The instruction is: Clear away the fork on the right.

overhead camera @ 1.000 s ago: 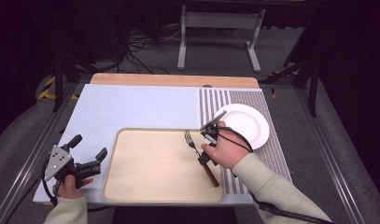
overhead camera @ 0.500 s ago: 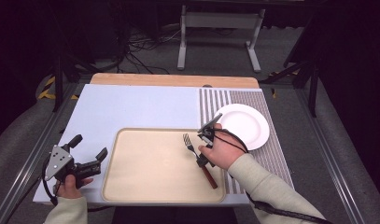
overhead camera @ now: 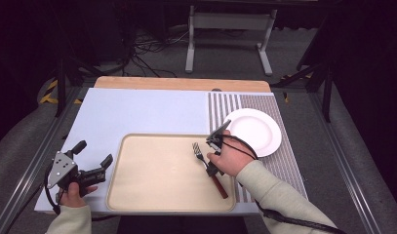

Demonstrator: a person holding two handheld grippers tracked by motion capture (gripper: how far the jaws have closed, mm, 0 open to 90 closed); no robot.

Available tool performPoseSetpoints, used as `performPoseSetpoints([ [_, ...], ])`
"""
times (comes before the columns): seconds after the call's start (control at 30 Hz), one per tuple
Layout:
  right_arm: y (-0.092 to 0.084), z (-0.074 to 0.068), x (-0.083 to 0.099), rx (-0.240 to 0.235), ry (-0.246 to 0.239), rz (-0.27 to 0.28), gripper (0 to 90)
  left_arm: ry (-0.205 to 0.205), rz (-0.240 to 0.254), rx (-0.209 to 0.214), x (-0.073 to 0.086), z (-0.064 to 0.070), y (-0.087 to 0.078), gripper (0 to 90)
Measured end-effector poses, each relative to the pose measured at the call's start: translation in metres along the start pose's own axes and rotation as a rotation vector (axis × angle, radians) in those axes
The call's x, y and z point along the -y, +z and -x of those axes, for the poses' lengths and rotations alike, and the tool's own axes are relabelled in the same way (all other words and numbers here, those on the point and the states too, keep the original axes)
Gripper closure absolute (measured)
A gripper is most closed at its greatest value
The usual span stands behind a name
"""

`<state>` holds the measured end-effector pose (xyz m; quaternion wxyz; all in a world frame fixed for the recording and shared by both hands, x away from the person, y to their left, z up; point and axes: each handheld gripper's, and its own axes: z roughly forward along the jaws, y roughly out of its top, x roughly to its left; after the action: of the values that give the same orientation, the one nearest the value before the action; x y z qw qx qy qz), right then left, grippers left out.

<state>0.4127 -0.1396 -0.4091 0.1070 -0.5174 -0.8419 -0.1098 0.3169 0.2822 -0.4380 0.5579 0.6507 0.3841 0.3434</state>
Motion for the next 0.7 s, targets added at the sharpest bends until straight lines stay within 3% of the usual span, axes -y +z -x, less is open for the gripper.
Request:
performPoseSetpoints([
  [0.47, 0.0053, 0.0022, 0.0001, -0.012, 0.019, -0.015, 76.9, 0.001, 0.001, 0.0, 0.0, 0.0005, 0.0002, 2.0],
  [0.7, 0.0039, 0.0009, -0.0007, -0.031, 0.002, 0.015, 64.9, 0.0, 0.0, 0.002, -0.0001, 0.0003, -0.0001, 2.0],
])
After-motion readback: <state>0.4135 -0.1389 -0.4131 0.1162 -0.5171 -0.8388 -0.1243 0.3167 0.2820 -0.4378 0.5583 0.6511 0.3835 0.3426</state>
